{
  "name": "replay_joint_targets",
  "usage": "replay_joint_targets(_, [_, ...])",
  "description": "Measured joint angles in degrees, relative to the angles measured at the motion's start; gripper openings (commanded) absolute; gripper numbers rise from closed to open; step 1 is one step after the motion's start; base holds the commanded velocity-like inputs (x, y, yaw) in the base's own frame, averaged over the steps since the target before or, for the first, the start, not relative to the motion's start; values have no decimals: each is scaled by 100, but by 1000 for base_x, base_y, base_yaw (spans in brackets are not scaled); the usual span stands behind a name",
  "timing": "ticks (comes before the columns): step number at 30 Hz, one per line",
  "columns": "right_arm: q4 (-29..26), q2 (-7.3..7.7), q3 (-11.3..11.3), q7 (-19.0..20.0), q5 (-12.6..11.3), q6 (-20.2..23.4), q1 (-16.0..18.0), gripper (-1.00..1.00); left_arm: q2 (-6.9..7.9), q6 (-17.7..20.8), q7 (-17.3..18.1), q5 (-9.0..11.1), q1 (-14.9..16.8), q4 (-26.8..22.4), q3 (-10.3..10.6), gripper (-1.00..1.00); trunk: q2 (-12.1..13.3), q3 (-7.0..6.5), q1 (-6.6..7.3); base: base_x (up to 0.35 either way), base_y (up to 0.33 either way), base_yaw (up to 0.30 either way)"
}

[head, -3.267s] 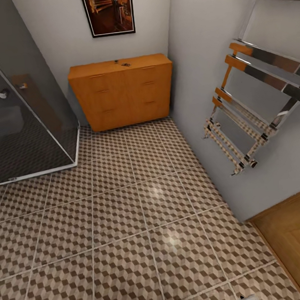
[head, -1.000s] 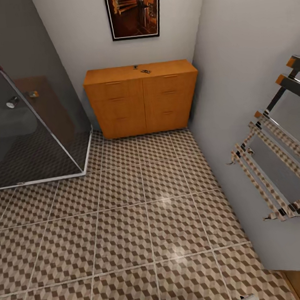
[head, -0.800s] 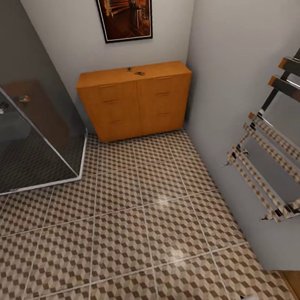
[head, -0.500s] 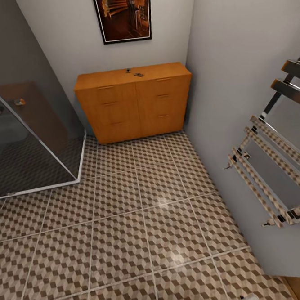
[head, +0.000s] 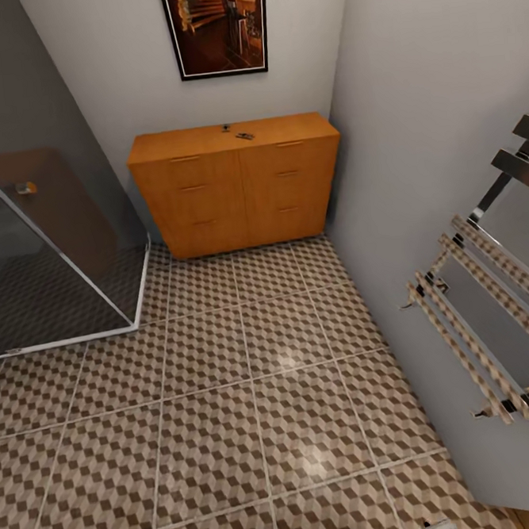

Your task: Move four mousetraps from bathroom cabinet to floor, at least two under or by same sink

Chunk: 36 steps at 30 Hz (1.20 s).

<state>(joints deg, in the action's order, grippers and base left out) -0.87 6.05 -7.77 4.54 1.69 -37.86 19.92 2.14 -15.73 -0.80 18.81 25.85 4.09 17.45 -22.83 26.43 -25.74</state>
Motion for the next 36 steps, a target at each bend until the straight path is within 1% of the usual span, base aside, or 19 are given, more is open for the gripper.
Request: replay_joint_targets(36, [-2,0,0,-1,0,-2,0,100,0,0,0,0,0,0,0,100,0,0,0,158,0,0])
